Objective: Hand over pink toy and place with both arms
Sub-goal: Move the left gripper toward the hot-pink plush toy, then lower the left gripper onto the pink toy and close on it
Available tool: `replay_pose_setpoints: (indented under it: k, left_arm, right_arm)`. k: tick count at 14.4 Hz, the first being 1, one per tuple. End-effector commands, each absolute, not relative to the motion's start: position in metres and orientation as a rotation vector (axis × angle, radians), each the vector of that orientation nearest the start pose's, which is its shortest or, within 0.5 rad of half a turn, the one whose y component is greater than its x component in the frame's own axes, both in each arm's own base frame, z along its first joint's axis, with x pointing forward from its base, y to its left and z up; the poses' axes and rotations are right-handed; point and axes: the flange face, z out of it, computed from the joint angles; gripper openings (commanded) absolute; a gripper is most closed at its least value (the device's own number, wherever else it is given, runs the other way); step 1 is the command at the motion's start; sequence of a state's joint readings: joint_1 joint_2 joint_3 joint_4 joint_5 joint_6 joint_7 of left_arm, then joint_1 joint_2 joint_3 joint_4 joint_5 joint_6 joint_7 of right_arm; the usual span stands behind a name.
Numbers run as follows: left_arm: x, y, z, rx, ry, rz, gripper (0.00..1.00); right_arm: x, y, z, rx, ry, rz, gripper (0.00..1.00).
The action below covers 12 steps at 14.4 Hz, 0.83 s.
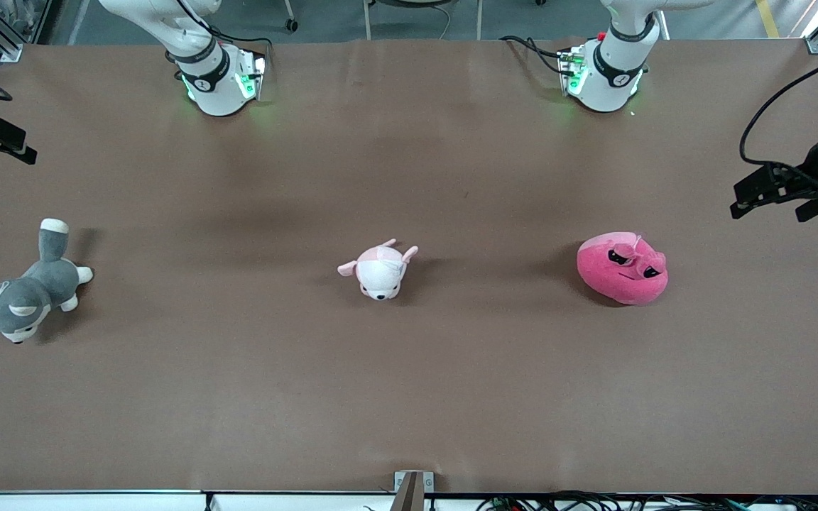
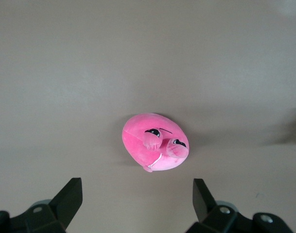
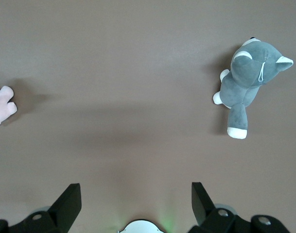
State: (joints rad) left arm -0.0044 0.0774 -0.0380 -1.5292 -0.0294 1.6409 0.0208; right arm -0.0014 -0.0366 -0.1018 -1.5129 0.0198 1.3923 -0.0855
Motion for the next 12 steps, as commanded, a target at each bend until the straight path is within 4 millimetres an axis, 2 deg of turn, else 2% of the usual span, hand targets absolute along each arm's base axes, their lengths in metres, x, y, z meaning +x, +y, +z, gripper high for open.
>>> replay_pose_setpoints:
  k: [1,2,3,5,10,12]
  left_arm:
    - [0.595,-0.022,0.561,-3.149,0.088,0.137,1.00]
    - [0.600,-0.017,0.542,-3.147,0.081,0.226,1.00]
    - [0.601,-0.015,0.535,-3.151,0.078,0.252,1.00]
    - [0.611,-0.025,0.498,-3.144,0.084,0.344,1.00]
    - [0.626,-0.027,0.427,-3.138,0.073,0.422,0.98]
    - [0.631,-0.039,0.407,-3.133,0.088,0.444,0.96]
  right_arm:
    - [0.512,-0.053,0.659,-3.102,0.032,0.117,1.00]
    - [0.512,-0.053,0.659,-3.104,0.033,0.120,1.00]
    - [0.512,-0.055,0.659,-3.103,0.035,0.120,1.00]
    - [0.512,-0.057,0.659,-3.106,0.038,0.118,1.00]
    - [0.513,-0.056,0.659,-3.108,0.034,0.118,1.00]
    - [0.513,-0.057,0.663,-3.110,0.036,0.104,1.00]
